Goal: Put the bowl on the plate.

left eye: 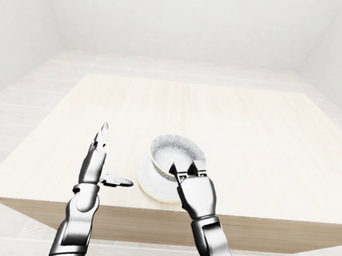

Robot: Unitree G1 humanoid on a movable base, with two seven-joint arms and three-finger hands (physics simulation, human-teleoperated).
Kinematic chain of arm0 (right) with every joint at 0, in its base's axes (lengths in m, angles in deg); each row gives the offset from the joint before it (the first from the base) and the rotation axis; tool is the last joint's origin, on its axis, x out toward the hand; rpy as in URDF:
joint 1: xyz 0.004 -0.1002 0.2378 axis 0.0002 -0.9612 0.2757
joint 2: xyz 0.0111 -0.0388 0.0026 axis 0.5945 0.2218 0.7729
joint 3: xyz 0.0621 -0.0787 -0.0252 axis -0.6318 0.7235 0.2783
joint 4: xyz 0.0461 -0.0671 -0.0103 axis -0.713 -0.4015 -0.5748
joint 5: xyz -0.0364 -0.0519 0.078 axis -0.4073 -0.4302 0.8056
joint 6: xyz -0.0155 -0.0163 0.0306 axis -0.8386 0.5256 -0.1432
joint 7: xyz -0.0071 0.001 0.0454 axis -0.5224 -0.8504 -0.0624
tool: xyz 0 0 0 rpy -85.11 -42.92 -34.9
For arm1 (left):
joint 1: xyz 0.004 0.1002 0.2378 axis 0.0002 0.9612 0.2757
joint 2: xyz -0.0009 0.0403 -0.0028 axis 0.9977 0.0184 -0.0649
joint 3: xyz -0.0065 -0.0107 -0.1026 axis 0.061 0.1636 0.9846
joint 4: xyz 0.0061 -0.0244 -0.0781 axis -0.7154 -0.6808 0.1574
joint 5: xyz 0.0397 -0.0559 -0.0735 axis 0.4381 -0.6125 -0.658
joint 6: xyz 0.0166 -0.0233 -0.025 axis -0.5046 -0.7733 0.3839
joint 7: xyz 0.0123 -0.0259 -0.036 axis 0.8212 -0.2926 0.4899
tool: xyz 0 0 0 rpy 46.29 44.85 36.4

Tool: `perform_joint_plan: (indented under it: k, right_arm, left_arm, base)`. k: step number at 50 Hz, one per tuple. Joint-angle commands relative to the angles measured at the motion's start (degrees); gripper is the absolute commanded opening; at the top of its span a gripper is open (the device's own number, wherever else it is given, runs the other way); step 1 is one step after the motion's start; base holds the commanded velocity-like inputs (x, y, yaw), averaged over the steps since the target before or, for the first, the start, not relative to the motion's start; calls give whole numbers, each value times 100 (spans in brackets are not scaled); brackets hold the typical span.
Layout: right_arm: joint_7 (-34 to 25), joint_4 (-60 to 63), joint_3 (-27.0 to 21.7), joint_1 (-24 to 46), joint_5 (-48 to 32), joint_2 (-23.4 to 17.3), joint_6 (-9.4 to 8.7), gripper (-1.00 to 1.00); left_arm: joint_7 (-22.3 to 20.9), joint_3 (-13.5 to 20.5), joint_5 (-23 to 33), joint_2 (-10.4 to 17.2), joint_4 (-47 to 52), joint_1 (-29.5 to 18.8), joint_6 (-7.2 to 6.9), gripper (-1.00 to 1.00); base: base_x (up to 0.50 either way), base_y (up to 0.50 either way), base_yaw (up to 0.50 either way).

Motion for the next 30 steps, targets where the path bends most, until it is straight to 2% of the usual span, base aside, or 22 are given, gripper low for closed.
perform_joint_plan:
  k: [1, 30]
  right_arm:
    - [179, -61, -22, 71, -10, 21, 0, -100]
    - [288, -287, -90, 89, 82, 34, 0, -100]
  left_arm:
    - [14, 10, -8, 13, -62, -24, 0, 100]
    - [42, -15, 12, 7, -70, -29, 0, 100]
  base:
    - [0, 0, 0]
    - [0, 0, 0]
